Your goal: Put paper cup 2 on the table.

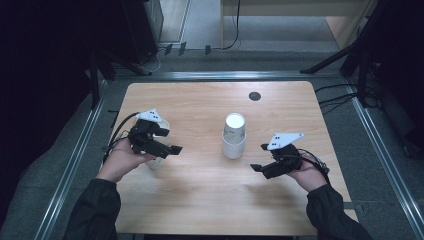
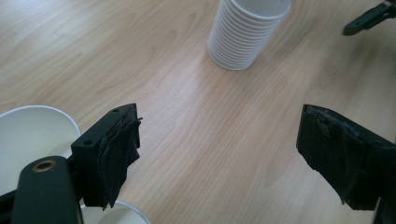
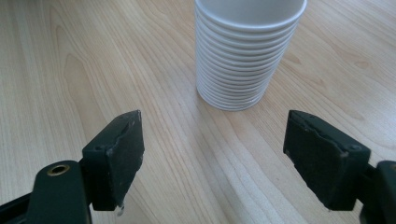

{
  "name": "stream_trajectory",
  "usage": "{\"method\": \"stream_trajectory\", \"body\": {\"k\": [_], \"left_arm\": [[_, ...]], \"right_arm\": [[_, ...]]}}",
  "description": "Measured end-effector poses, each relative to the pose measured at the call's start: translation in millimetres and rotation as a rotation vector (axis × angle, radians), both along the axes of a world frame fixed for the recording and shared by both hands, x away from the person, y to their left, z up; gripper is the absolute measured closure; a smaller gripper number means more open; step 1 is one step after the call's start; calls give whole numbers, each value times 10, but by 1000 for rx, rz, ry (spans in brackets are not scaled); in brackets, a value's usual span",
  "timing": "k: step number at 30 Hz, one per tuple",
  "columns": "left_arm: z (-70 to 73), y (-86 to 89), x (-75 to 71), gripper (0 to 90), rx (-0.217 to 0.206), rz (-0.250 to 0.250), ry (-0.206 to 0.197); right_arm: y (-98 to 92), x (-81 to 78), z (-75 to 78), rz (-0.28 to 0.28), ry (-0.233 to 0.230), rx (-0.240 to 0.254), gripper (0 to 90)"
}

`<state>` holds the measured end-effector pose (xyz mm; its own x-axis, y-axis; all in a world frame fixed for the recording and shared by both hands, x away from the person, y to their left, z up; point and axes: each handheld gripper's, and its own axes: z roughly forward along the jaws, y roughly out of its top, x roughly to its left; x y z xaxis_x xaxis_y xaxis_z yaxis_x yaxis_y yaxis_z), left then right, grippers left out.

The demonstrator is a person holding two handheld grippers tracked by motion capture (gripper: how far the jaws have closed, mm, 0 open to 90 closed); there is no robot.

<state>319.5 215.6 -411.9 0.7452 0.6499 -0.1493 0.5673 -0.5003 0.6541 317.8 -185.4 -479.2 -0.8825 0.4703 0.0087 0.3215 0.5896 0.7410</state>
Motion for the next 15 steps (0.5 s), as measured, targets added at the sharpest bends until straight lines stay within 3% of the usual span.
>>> {"method": "stream_trajectory", "body": {"k": [6, 15], "left_arm": [[-64, -86, 10, 142, -33, 12, 3], [-205, -354, -22, 145, -23, -10, 14]], "right_arm": [[36, -16, -5, 13, 9, 5, 206], [84, -36, -23, 36, 15, -3, 206]]}}
